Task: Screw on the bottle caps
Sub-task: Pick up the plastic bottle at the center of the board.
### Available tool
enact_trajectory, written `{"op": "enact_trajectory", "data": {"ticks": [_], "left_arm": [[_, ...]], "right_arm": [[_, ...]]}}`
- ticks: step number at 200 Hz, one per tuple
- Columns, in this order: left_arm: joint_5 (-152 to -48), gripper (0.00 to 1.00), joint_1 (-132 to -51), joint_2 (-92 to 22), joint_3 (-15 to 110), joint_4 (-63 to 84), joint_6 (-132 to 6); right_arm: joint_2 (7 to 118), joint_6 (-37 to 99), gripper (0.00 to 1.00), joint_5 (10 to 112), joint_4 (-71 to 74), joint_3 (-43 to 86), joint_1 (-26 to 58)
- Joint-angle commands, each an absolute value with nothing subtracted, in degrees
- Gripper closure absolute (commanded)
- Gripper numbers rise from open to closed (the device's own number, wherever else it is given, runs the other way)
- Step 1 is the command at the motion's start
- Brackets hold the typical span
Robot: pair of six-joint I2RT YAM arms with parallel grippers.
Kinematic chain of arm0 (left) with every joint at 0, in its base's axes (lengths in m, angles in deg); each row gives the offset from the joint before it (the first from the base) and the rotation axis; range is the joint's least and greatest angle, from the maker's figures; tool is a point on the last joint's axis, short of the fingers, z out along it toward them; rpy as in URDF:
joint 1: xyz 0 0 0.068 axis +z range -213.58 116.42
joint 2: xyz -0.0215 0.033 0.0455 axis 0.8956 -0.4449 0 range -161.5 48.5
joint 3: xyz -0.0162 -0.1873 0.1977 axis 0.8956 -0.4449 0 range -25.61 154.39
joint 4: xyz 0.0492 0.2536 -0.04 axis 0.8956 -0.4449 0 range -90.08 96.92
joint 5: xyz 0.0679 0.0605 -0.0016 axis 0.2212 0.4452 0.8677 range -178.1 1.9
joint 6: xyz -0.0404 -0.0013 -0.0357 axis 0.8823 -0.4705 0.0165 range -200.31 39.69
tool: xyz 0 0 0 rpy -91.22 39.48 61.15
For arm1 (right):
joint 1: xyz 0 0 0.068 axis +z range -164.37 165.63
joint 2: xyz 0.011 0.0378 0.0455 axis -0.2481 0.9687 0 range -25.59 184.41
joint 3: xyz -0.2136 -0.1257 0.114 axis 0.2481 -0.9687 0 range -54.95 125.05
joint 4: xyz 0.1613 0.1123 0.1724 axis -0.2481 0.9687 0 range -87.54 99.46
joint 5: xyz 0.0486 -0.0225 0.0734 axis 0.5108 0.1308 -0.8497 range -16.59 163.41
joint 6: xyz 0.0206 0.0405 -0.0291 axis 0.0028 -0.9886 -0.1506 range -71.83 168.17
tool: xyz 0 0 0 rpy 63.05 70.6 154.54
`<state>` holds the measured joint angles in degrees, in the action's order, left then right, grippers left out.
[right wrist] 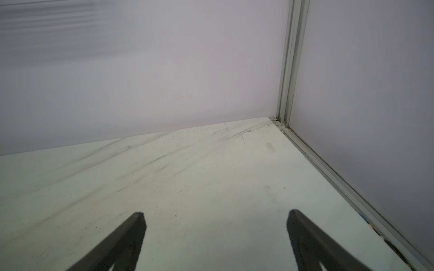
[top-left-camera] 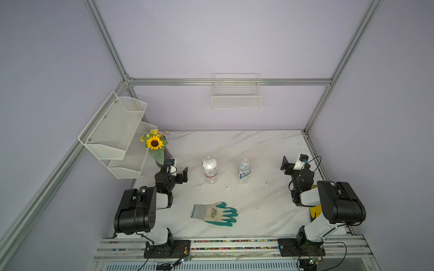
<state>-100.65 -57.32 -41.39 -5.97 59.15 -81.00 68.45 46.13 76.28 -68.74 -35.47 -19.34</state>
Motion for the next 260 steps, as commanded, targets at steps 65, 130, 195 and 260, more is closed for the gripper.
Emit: {"op": "enact_trajectory", "data": {"ticks": [65,130,195,260], "left_arm": [[-101.3,0.0,-57.3,-41.0,-4.9,62.2,-81.6],[-101.4,0.0,-57.3,-40.9,-5.4,63.0,-81.7],[-92.4,0.0,-59.3,-7.7,-11.7,43.3,-77.1],[-78.7,0.0,-91.9,20.5,-9.4,19.3,-74.5]], "right_arm": [[68.6,46.5,0.03,76.0,-70.2,-34.9,-19.0],[68.4,46.6,0.03,75.9,-70.2,-35.1,-19.0],[45.6,42.4,0.03,73.6,-35.1,-25.6,-16.8],[37.3,40.4,0.03,69.5,2.4,-6.7,-2.8]]}}
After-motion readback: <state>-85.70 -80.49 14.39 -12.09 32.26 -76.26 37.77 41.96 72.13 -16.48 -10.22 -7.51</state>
